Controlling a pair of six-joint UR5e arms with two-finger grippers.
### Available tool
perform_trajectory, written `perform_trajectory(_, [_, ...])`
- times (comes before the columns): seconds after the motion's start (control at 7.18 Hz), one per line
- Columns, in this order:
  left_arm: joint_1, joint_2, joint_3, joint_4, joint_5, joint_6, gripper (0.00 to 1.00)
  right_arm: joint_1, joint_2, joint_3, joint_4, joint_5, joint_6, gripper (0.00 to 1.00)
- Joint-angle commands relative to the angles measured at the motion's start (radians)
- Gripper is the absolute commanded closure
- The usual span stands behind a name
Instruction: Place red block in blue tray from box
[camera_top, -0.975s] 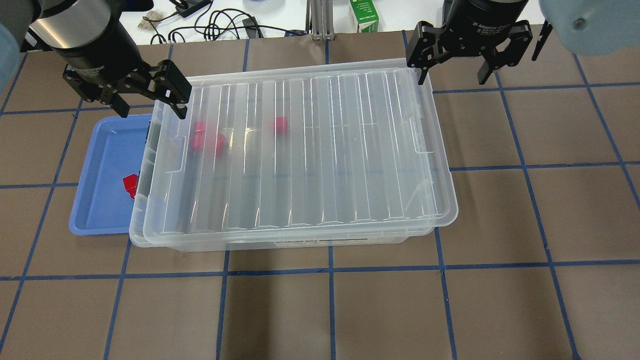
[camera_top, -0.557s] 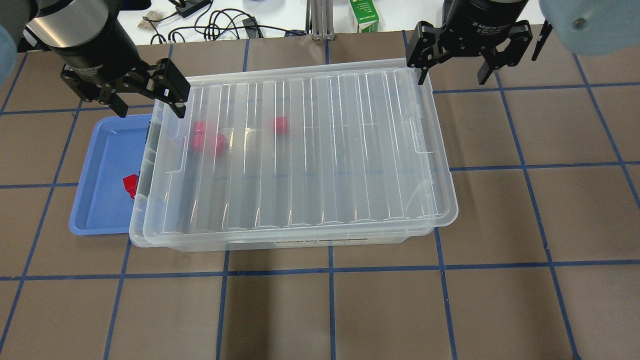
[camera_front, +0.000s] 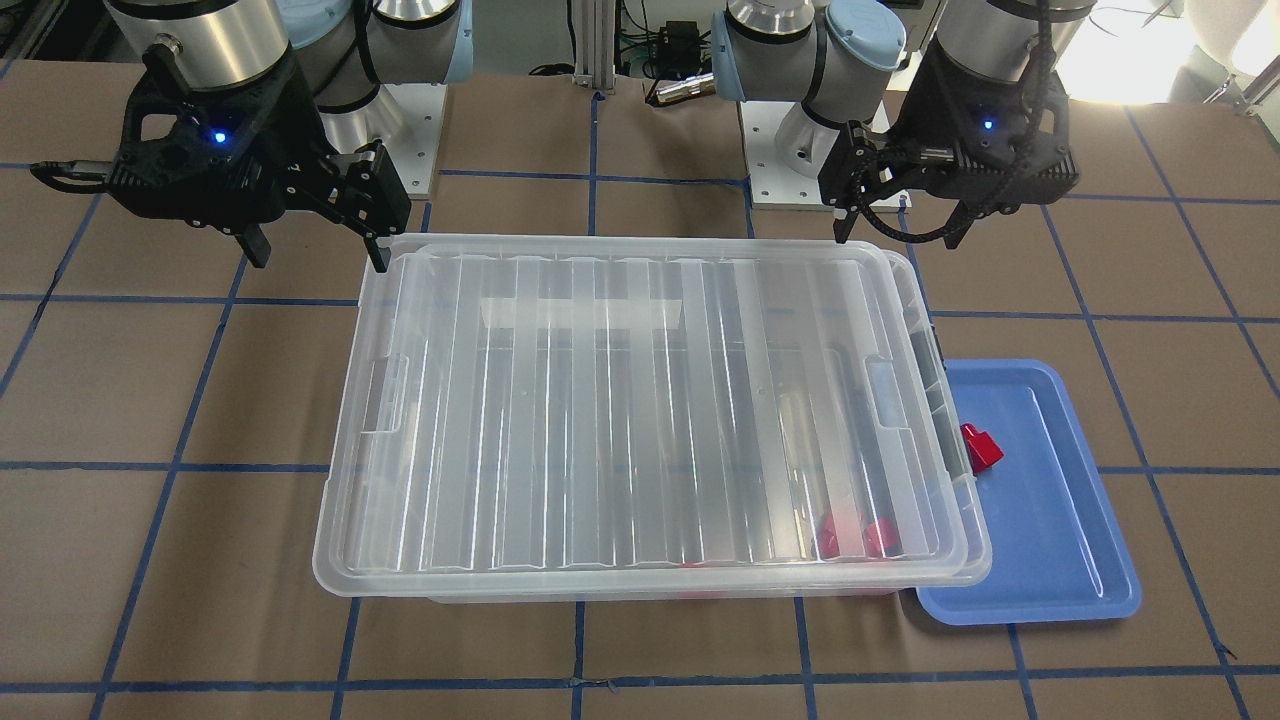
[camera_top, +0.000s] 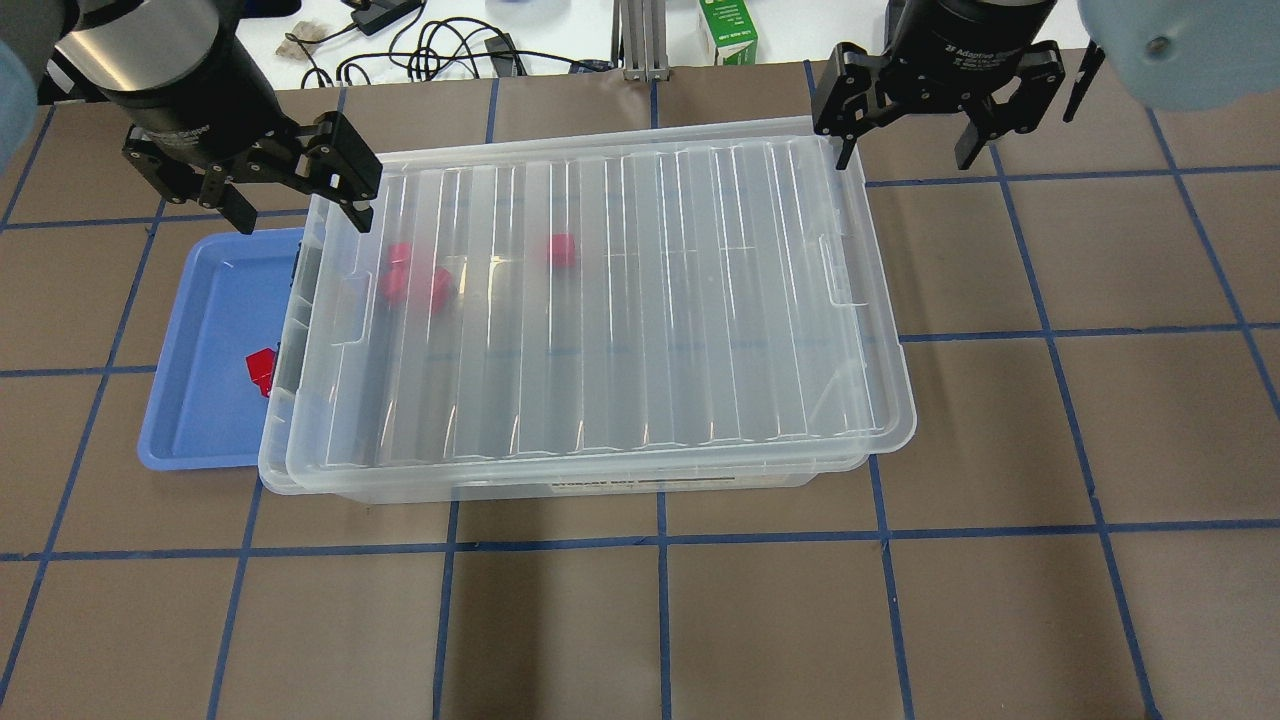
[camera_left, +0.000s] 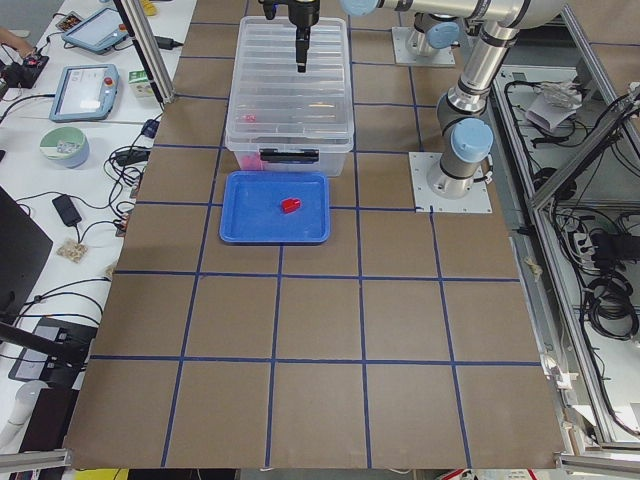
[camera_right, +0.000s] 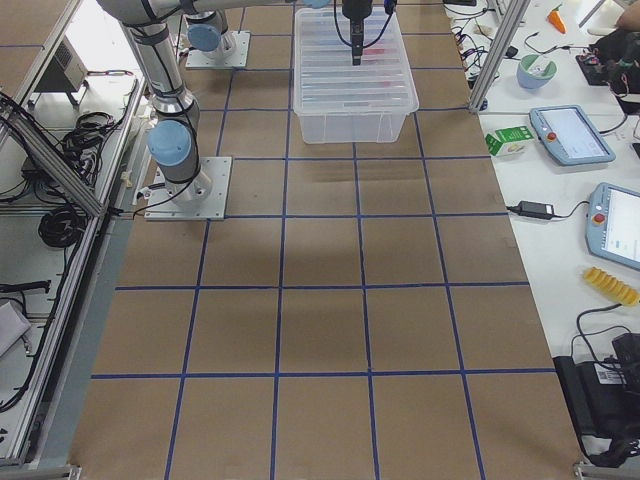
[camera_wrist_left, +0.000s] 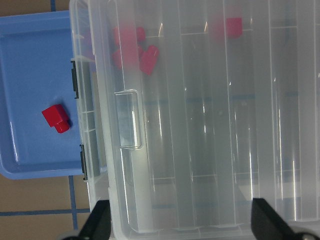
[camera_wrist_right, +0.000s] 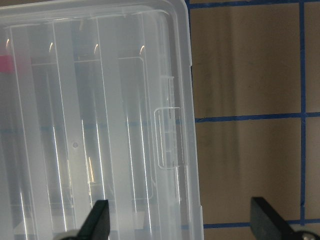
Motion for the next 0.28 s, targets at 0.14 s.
perform_trajectory(0.14, [0.0, -0.001, 0.0, 0.0, 0.001, -0.003, 0.0, 0.0, 0.0, 0.0, 0.0, 0.0, 0.0, 0.0])
